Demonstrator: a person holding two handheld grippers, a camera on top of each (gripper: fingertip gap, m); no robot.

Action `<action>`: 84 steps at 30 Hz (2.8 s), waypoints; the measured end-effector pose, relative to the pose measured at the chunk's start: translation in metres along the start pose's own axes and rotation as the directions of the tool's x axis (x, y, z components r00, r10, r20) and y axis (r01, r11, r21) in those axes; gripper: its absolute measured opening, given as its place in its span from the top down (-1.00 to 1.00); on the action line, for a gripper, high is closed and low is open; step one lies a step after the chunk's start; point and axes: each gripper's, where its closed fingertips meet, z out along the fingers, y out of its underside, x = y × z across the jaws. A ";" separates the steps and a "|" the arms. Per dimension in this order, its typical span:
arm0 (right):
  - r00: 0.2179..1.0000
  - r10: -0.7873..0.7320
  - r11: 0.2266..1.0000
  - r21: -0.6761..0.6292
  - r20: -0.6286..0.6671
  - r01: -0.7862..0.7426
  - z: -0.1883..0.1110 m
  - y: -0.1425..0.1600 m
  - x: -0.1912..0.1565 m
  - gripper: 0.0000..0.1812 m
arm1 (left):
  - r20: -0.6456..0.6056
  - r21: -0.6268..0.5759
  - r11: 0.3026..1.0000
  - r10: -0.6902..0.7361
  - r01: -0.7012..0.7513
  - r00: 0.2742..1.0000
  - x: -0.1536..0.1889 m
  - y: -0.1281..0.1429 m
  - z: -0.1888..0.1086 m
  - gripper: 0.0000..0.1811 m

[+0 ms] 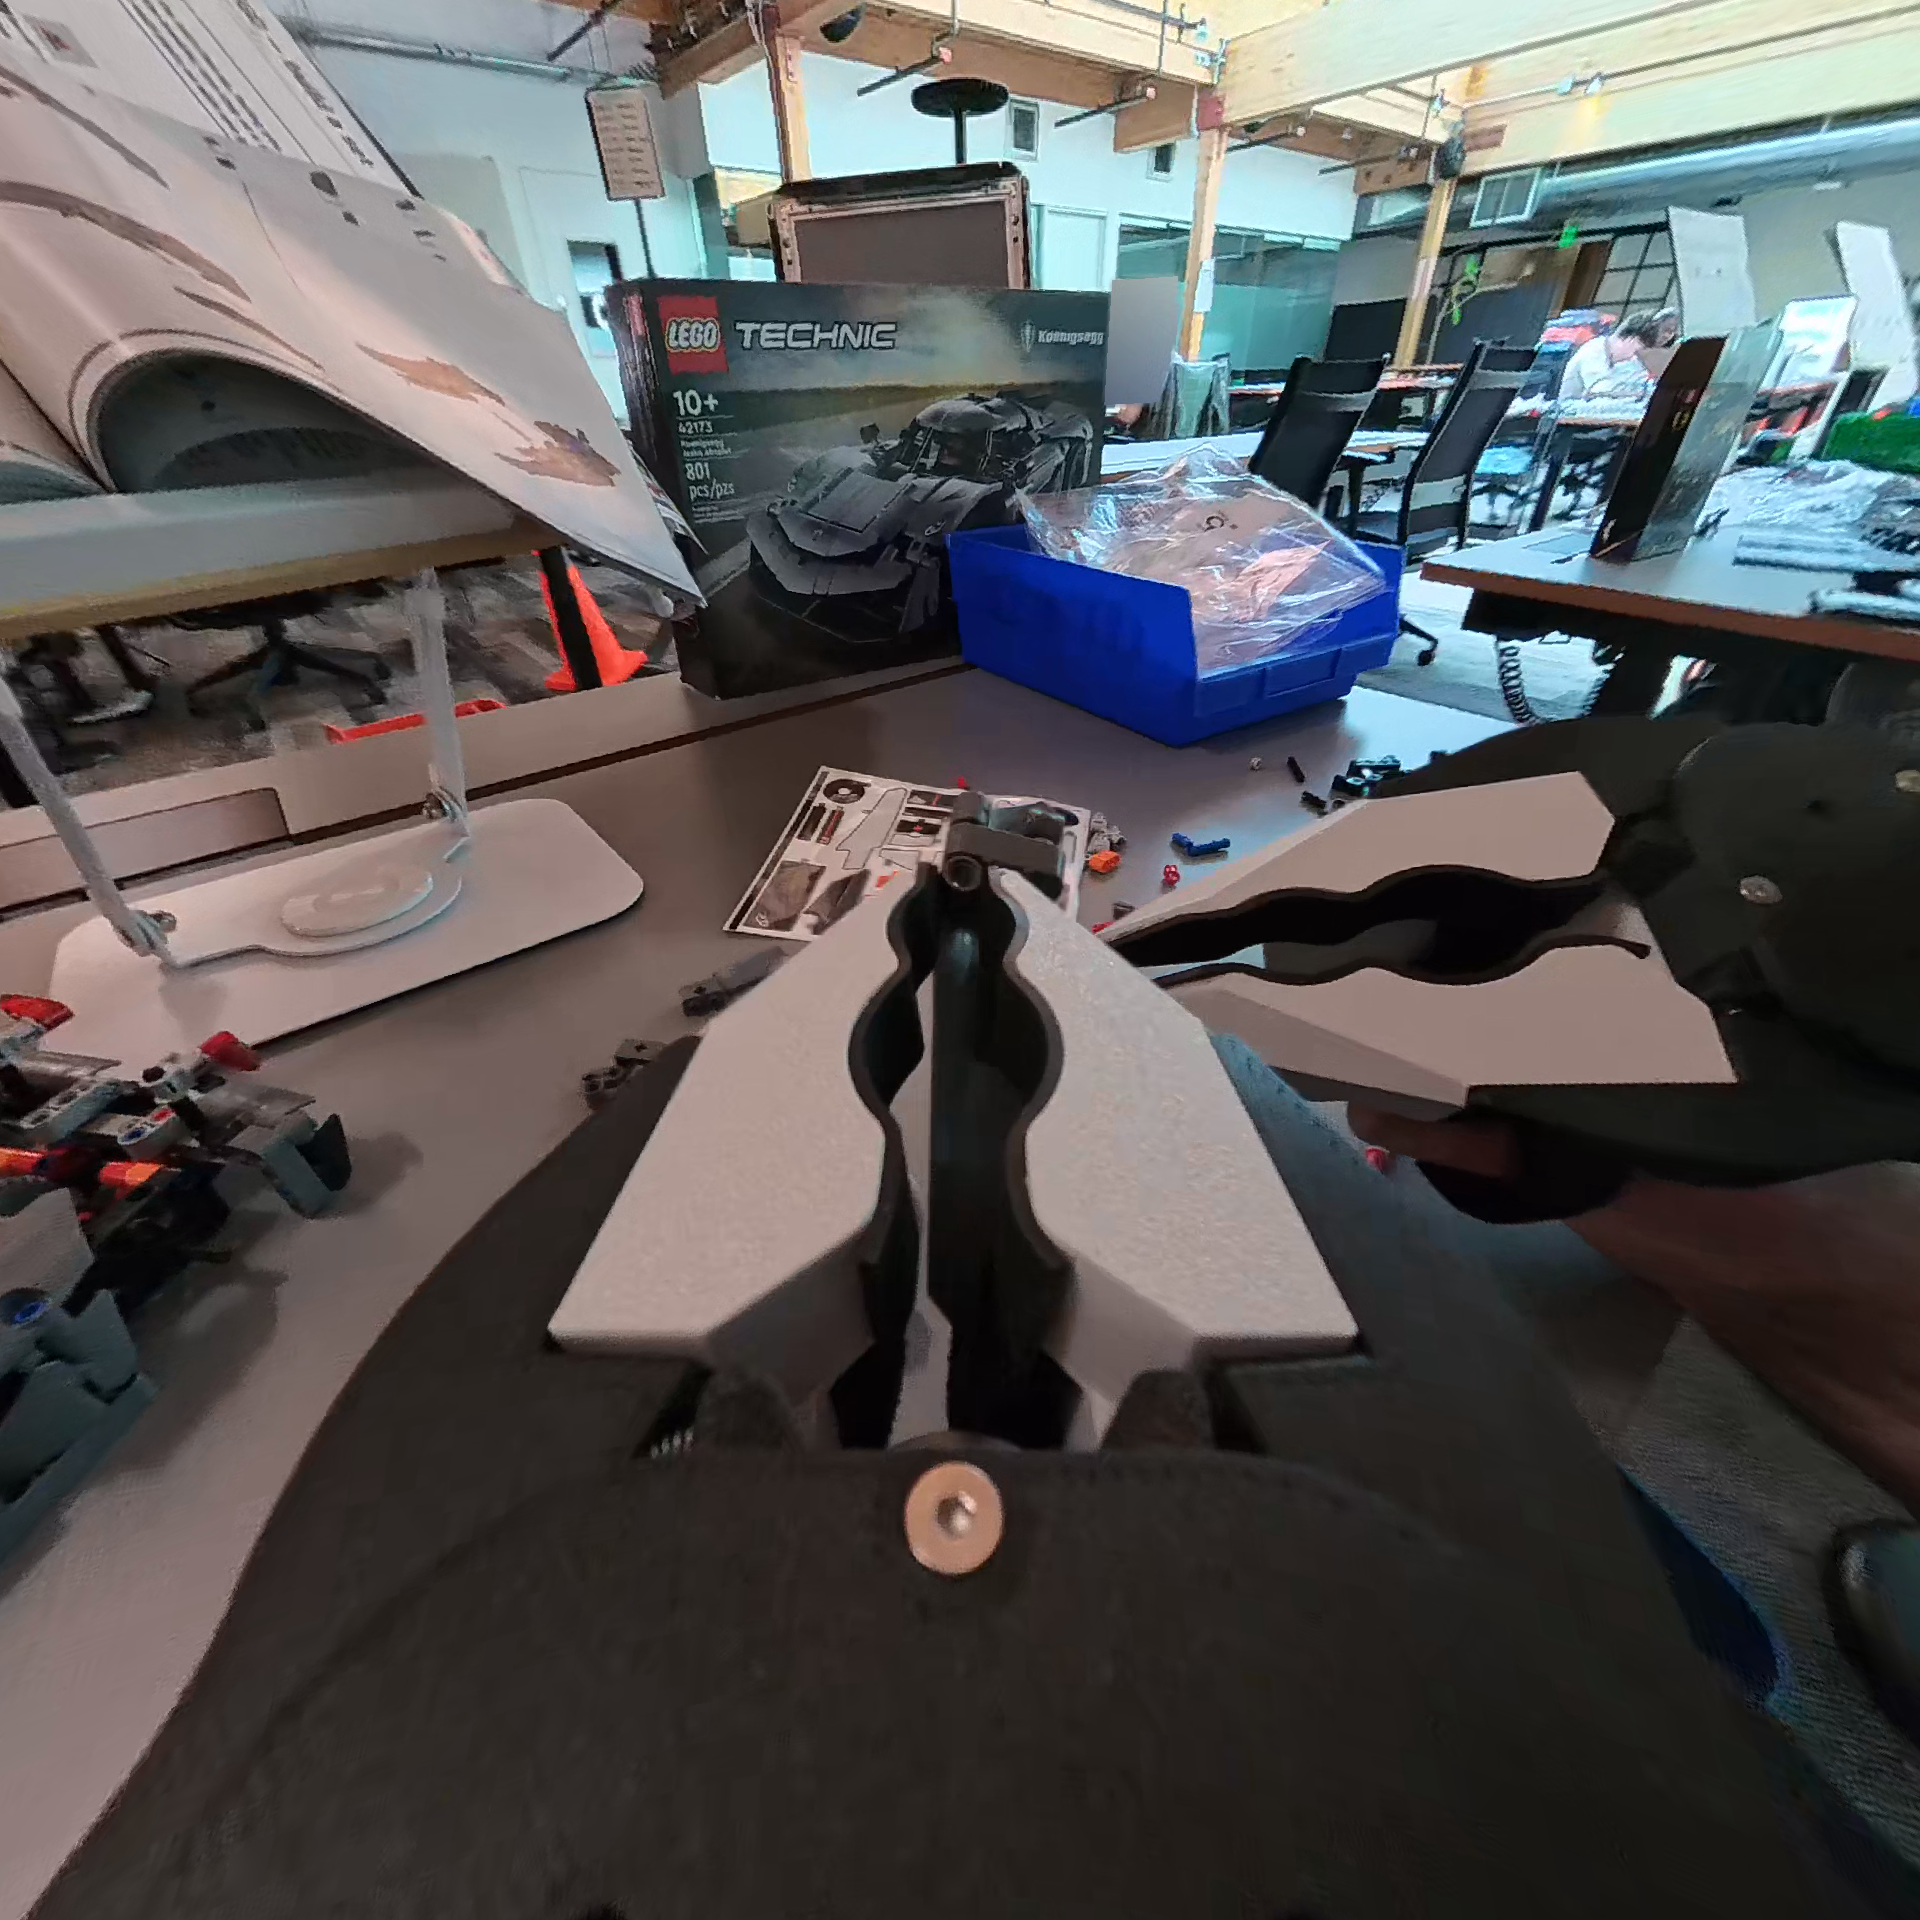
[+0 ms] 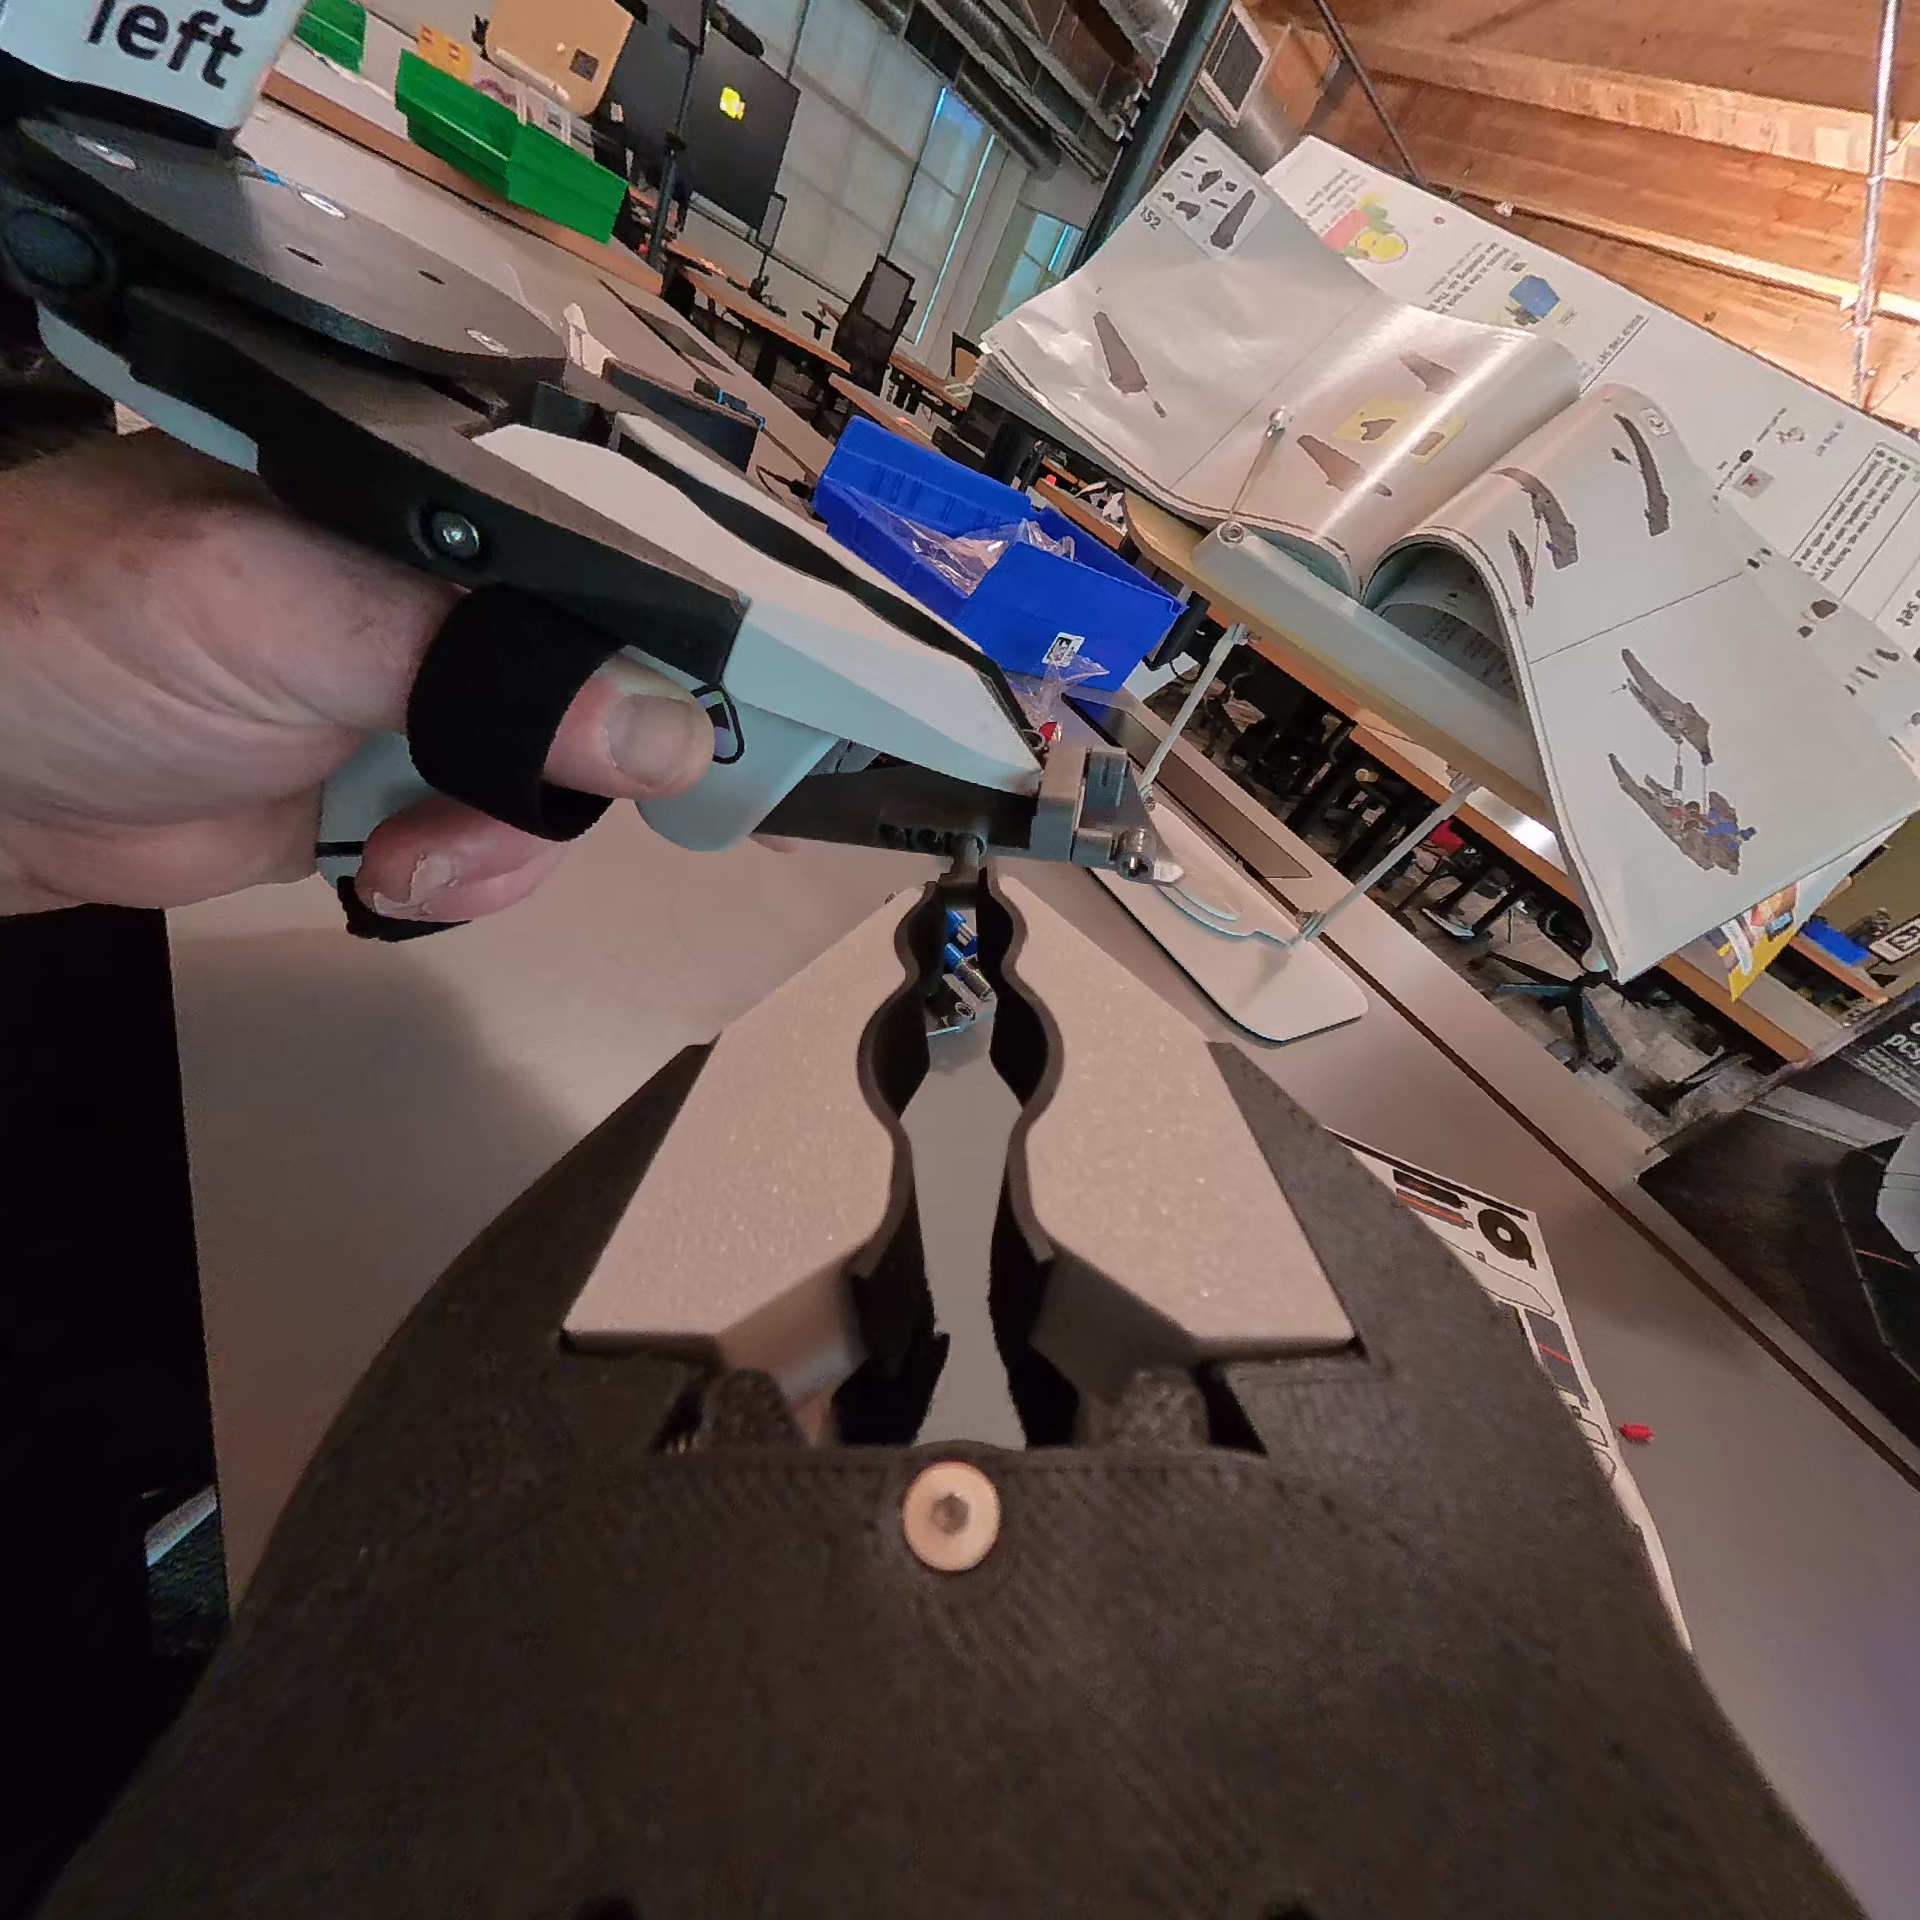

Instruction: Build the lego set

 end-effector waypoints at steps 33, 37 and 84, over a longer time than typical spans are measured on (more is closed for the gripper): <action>0.992 0.112 0.994 0.014 -0.066 -0.111 0.002 -0.006 -0.001 0.98 | 0.165 0.064 0.987 0.138 -0.150 0.977 -0.001 -0.009 -0.005 0.95; 0.990 0.126 0.992 0.011 -0.066 -0.125 0.003 -0.005 -0.001 0.98 | 0.188 0.060 0.981 0.173 -0.187 0.967 0.000 -0.009 -0.006 0.95; 0.993 0.051 0.997 -0.044 -0.107 -0.056 -0.045 -0.009 0.039 0.54 | -0.035 -0.113 0.988 0.103 -0.106 0.994 0.014 0.009 0.018 0.96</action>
